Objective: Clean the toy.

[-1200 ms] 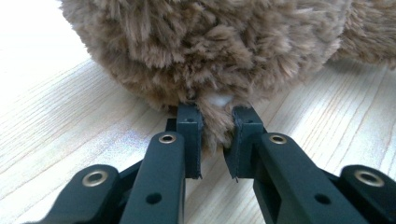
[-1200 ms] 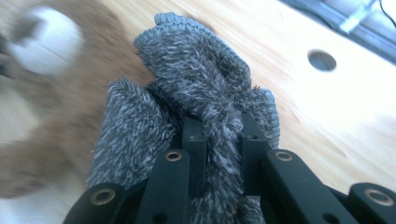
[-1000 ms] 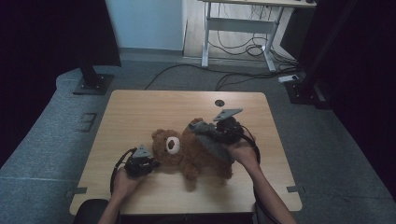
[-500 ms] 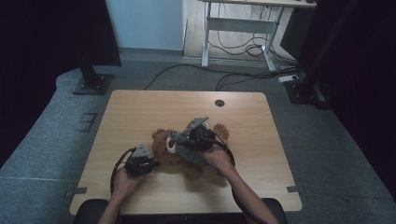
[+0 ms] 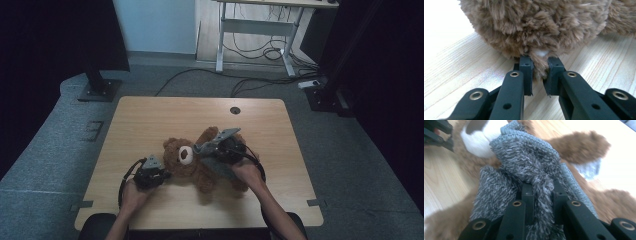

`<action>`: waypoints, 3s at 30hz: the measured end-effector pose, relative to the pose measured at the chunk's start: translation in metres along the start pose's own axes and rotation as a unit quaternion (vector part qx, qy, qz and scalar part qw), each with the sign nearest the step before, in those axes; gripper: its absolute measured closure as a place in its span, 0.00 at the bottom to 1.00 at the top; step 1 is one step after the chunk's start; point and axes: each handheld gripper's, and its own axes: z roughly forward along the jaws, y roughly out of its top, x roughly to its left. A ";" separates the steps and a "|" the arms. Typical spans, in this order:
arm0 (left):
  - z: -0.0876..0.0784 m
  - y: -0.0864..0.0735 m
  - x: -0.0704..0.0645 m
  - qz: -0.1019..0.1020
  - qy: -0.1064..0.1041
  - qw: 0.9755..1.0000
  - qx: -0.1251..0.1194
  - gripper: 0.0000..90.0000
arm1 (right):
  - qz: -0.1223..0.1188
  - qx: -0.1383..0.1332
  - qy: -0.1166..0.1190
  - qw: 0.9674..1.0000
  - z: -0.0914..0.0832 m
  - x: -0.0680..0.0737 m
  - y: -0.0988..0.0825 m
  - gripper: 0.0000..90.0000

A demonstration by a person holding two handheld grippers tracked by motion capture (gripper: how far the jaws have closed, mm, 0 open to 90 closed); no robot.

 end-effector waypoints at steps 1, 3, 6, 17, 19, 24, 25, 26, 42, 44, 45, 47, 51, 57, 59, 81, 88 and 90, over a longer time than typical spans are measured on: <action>0.000 0.000 0.000 0.000 0.000 1.000 0.000 0.87 | 0.004 0.000 -0.005 1.000 -0.003 -0.003 -0.003 0.86; 0.000 0.000 0.000 0.000 0.000 1.000 0.000 0.87 | 0.011 0.005 -0.019 1.000 -0.008 -0.008 -0.011 0.86; 0.000 0.000 0.000 -0.001 0.001 1.000 0.001 0.87 | 0.028 0.016 -0.035 0.999 -0.014 -0.019 -0.031 0.86; 0.000 0.000 0.001 -0.001 -0.001 1.000 0.000 0.87 | 0.076 0.028 -0.054 0.995 -0.036 -0.037 -0.073 0.86; 0.000 0.000 0.001 -0.003 -0.002 1.000 -0.001 0.86 | 0.079 0.002 -0.053 0.995 -0.053 -0.036 -0.068 0.86; 0.000 0.000 0.001 -0.003 -0.002 1.000 0.000 0.86 | 0.063 -0.034 -0.036 0.997 -0.072 -0.026 -0.047 0.86; 0.000 0.000 0.001 -0.003 -0.002 1.000 0.000 0.86 | 0.063 -0.034 -0.036 0.997 -0.072 -0.026 -0.047 0.86; 0.000 0.000 0.001 -0.003 -0.002 1.000 0.000 0.86 | 0.059 -0.039 -0.030 0.997 -0.073 -0.023 -0.042 0.86; 0.000 0.000 0.001 -0.005 -0.002 1.000 0.000 0.86 | -0.011 -0.022 0.061 0.998 -0.007 0.037 0.024 0.86; 0.000 0.000 0.001 -0.005 -0.003 1.000 0.001 0.86 | -0.016 -0.011 0.068 0.998 0.006 0.042 0.025 0.86; 0.000 0.000 0.001 -0.005 -0.002 1.000 0.002 0.86 | -0.021 0.002 0.069 0.997 0.017 0.045 0.022 0.86; 0.000 0.000 0.001 -0.003 -0.001 1.000 0.005 0.87 | -0.018 0.007 0.071 0.997 0.025 0.044 0.017 0.86; 0.000 0.000 -0.001 -0.001 0.005 1.000 0.005 0.87 | -0.020 0.008 0.076 0.997 0.027 0.044 0.006 0.86; 0.000 0.000 -0.001 -0.002 0.009 1.000 0.004 0.87 | -0.009 0.008 0.089 0.996 0.025 0.042 -0.006 0.86; 0.000 0.000 -0.001 -0.003 0.008 1.000 0.004 0.87 | -0.008 0.009 0.096 0.995 0.022 0.040 -0.012 0.86; 0.002 0.000 -0.001 -0.002 0.004 1.000 0.005 0.87 | 0.053 0.026 0.106 0.993 0.012 0.016 -0.071 0.86; 0.002 0.000 0.000 -0.004 0.004 1.000 0.004 0.87 | 0.078 0.034 0.096 0.992 0.006 0.006 -0.092 0.86; 0.002 0.000 -0.001 -0.004 0.004 1.000 0.004 0.87 | 0.081 0.039 0.091 0.992 0.005 0.003 -0.098 0.86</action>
